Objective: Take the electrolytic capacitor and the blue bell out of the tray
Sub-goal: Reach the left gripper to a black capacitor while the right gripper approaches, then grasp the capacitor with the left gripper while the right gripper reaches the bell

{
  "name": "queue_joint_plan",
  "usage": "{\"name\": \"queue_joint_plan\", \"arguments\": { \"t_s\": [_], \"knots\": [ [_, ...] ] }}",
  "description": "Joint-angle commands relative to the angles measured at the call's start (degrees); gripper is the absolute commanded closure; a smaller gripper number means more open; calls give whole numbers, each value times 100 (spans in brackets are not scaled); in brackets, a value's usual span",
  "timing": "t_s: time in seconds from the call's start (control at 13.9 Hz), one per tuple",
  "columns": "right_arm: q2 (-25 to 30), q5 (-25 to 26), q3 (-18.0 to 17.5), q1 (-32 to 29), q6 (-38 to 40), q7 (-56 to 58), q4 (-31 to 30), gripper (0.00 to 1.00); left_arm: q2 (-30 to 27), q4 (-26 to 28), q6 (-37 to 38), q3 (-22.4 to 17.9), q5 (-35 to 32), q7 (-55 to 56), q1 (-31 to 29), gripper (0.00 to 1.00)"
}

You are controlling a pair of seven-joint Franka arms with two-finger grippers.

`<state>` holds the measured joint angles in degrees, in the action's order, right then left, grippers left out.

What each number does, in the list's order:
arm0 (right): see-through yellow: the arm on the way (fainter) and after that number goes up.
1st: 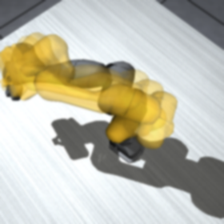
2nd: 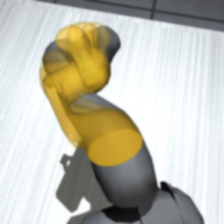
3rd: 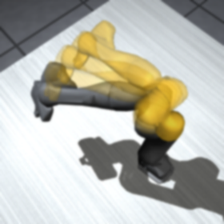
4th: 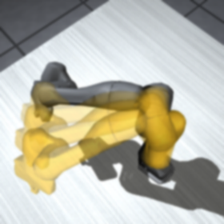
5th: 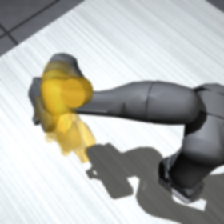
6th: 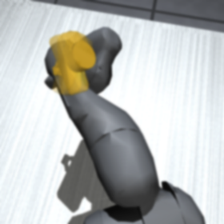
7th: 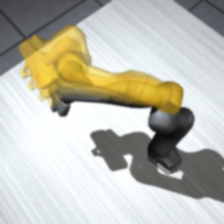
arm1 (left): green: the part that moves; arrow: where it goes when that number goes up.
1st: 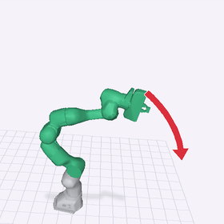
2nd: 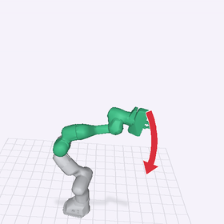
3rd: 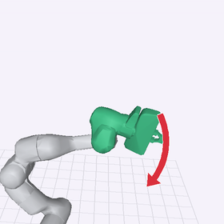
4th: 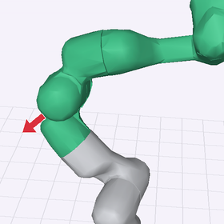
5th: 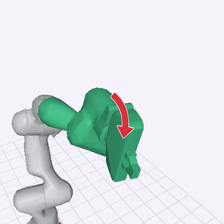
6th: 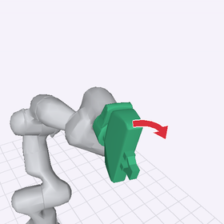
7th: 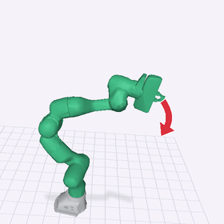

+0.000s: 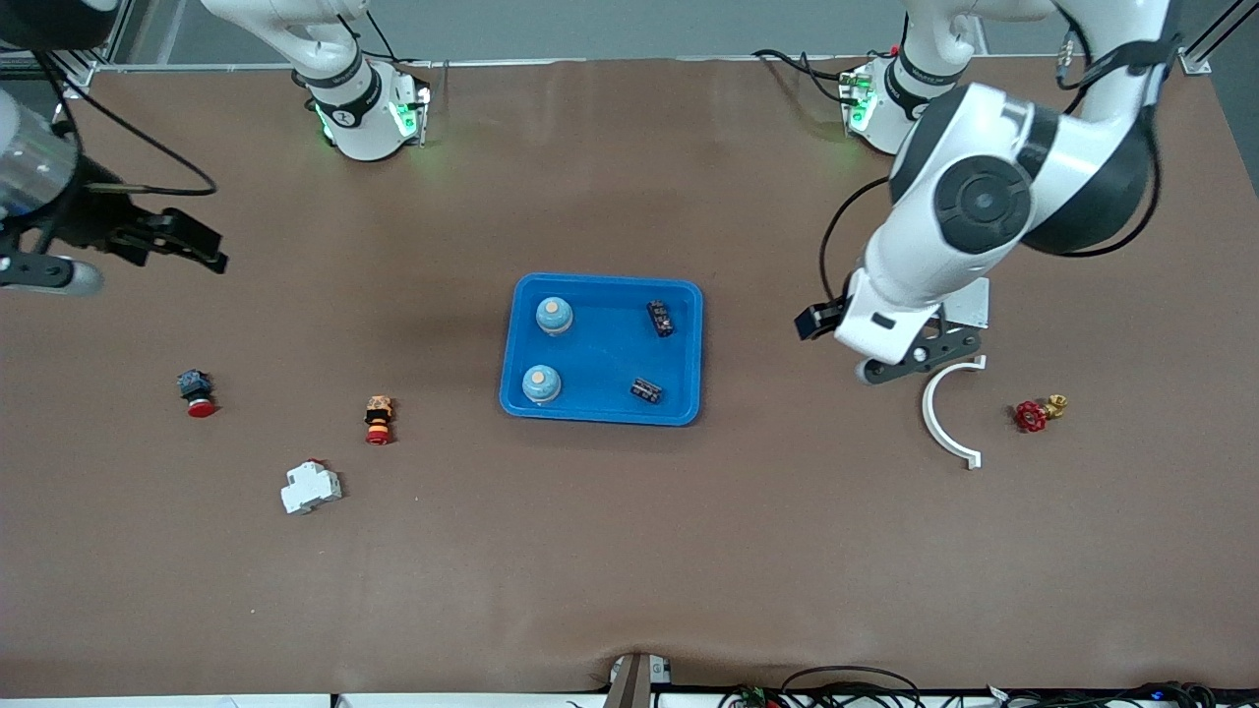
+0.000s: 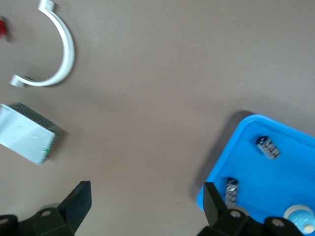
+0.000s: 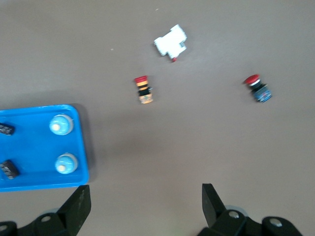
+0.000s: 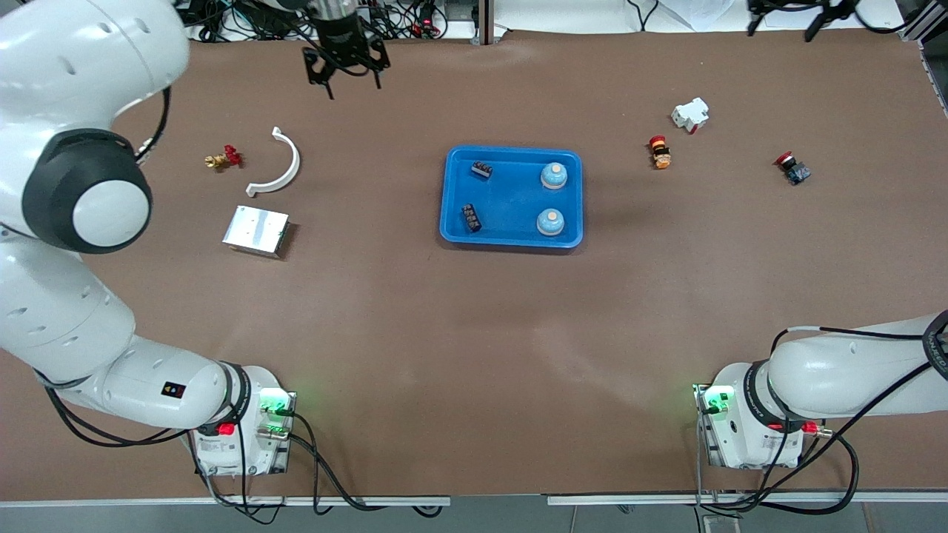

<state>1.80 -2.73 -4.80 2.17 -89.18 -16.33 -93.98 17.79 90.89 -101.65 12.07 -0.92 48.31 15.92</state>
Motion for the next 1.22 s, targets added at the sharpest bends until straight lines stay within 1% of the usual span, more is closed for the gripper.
{"name": "queue_joint_plan", "arguments": {
  "t_s": [0.0, 0.14, 0.29, 0.36, 0.43, 0.5, 0.72, 0.79, 0.94, 1.01, 1.08, 1.15],
  "knots": [
    [-4, -96, 41, 519, 42, -511, 64, 0, 215, 131, -495, -20, 22, 861, 419, 0],
    [-170, -105, 32, 783, -116, -529, 73, 0, 426, 148, -741, -12, 21, 1231, 517, 0],
    [-398, -105, 32, 881, -379, -521, 108, 0, 715, 139, -1058, -12, 30, 1819, 771, 1],
    [-557, -105, 32, 899, -433, -521, 230, 0, 882, 139, -1268, -12, 100, 2074, 860, 3],
    [-776, -97, 32, 995, -433, -521, 458, 0, 1075, 139, -1444, -3, 100, 2294, 947, 7],
    [-978, -96, 32, 1074, -416, -521, 651, 0, 1242, 122, -1620, -3, 100, 2505, 1114, 8],
    [-1374, -44, 32, 1364, -450, -424, 688, 0, 1682, 104, -2183, -12, 57, 3383, 1483, 10],
    [-1497, -35, 41, 1487, -459, -424, 715, 0, 1814, 96, -2219, -12, 22, 3526, 1528, 10],
    [-1656, -35, 41, 1680, -477, -424, 855, 0, 1868, 157, -2193, -12, 21, 3580, 1677, 14],
    [-1761, -44, 41, 1777, -608, -433, 855, 0, 1868, 235, -2193, -12, 13, 3588, 1730, 17],
    [-1971, -35, 41, 1874, -765, -424, 882, 0, 1903, 314, -2236, -12, 13, 3623, 1791, 30],
    [-2008, -52, 41, 1901, -828, -433, 925, 0, 2008, 315, -2263, -12, 13, 3650, 1818, 39]
  ]
}}
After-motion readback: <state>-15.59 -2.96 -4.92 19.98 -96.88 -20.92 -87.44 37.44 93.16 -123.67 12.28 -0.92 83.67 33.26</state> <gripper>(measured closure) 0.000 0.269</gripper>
